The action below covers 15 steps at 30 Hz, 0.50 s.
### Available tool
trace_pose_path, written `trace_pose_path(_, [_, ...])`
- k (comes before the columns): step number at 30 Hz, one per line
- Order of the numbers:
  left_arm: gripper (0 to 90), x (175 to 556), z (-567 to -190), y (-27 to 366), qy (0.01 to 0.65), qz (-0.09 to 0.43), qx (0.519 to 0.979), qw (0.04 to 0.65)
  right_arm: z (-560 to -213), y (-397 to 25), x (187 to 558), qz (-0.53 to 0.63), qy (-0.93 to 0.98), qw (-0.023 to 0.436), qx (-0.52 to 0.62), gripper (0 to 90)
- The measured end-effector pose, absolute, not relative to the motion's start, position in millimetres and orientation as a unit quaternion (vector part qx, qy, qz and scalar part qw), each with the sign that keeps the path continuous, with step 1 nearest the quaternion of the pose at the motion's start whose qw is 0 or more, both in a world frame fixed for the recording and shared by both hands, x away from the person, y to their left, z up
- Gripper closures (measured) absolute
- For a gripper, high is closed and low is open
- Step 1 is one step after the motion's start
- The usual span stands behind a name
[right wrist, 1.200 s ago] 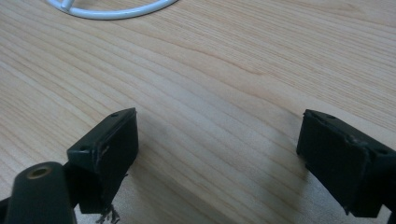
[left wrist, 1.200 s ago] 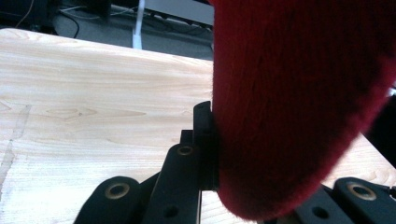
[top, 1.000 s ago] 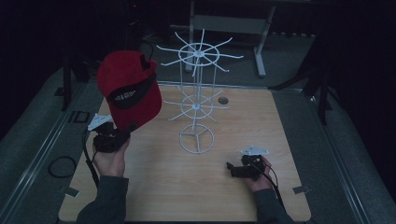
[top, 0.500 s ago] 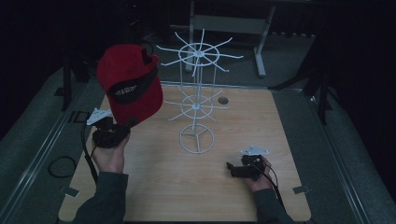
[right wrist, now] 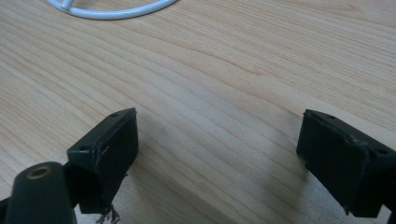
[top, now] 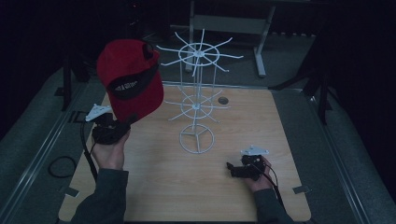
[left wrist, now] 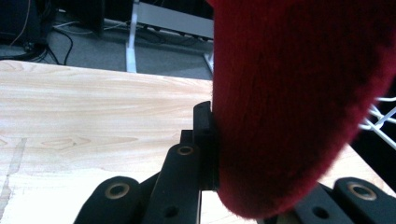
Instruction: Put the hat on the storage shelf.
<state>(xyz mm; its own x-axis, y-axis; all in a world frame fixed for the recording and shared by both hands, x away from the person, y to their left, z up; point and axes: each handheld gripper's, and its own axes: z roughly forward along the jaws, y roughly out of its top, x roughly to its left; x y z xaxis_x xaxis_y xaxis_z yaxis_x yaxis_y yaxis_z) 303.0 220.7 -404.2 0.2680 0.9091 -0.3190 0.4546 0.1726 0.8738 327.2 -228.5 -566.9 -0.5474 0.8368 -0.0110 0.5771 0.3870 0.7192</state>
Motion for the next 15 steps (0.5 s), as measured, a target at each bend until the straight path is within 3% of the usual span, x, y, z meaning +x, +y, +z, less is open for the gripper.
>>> trace_pose_path(15, [85.4, 303.3, -396.2, 222.0, 0.558, 0.221, 0.599, 0.53, -566.9, -228.5, 327.2, 0.342, 0.811, 0.19, 0.436, 12.5])
